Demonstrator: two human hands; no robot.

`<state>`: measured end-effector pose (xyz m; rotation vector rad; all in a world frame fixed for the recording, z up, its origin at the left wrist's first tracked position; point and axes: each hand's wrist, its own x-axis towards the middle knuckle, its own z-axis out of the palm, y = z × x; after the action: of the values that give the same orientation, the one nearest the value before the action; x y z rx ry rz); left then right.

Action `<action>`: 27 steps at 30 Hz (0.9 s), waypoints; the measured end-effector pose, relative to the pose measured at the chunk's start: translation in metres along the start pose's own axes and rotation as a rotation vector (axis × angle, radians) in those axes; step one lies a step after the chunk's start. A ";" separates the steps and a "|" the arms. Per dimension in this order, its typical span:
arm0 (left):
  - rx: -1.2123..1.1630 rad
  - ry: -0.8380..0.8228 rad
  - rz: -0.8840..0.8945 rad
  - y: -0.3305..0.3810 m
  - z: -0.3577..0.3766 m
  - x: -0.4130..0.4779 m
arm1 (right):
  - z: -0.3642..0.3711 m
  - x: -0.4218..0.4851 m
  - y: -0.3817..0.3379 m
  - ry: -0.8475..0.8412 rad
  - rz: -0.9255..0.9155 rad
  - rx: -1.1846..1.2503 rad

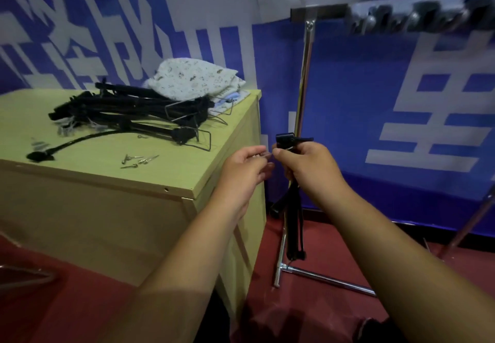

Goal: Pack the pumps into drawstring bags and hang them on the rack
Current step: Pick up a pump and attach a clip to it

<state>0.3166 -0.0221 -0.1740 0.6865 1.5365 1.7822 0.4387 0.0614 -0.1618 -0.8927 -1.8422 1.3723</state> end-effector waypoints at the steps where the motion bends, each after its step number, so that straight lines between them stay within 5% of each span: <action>1: -0.001 0.012 0.023 0.009 -0.005 -0.006 | 0.003 -0.001 -0.010 0.009 -0.006 -0.046; 14: 0.096 0.149 0.141 0.081 -0.110 -0.054 | 0.080 -0.037 -0.094 -0.180 0.050 0.231; 21: 0.670 0.528 0.238 0.089 -0.207 -0.042 | 0.110 -0.051 -0.113 -0.243 0.128 0.248; 27: 0.989 0.536 0.213 0.087 -0.235 -0.019 | 0.123 -0.051 -0.114 -0.252 0.149 0.238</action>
<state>0.1369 -0.1914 -0.1262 0.8664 2.8547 1.3050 0.3500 -0.0686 -0.0850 -0.7744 -1.7708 1.8248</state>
